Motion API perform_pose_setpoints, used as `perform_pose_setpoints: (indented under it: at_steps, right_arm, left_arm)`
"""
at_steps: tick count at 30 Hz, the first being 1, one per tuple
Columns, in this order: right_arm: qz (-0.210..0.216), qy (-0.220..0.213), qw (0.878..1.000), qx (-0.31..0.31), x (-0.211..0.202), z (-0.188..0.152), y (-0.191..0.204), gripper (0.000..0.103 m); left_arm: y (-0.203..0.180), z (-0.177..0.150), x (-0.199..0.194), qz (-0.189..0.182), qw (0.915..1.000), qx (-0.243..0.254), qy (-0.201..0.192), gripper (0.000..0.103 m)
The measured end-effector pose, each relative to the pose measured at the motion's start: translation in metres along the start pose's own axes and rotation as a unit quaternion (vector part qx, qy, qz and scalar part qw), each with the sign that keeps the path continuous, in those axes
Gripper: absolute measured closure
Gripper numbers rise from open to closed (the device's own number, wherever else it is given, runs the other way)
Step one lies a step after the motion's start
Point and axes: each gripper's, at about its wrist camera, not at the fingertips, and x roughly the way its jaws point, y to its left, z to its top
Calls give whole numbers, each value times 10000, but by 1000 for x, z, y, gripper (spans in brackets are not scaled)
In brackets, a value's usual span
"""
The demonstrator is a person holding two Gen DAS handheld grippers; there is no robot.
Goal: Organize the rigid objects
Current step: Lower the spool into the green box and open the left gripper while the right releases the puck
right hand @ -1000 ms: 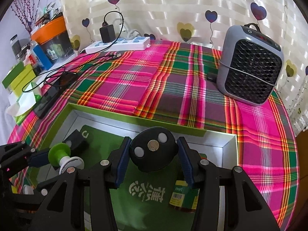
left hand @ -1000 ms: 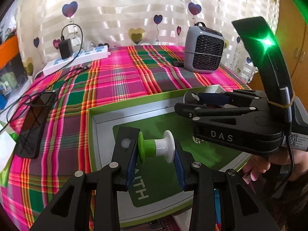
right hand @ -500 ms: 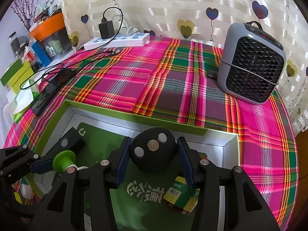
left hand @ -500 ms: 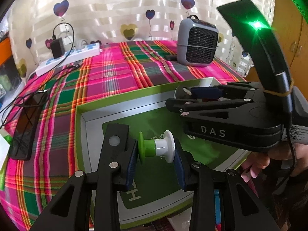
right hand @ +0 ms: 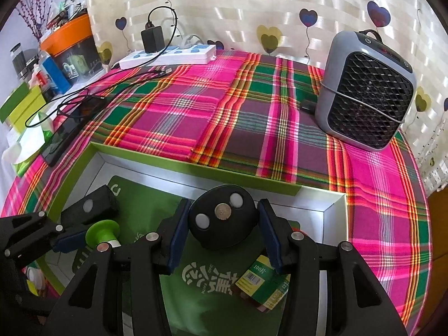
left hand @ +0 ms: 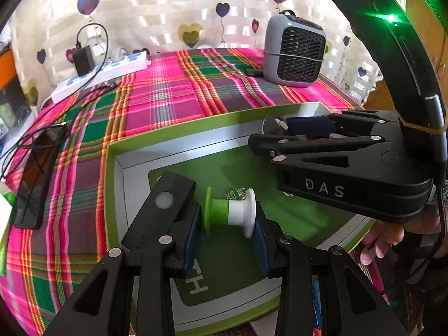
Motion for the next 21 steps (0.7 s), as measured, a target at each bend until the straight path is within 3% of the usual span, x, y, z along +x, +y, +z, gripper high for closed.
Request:
perform_pose_setpoints:
  at_steps: [21]
  right_arm:
    - [-86, 23, 10000, 22, 0, -1, 3, 53]
  left_arm:
    - [-1, 0, 0, 13, 10000, 6, 6, 69]
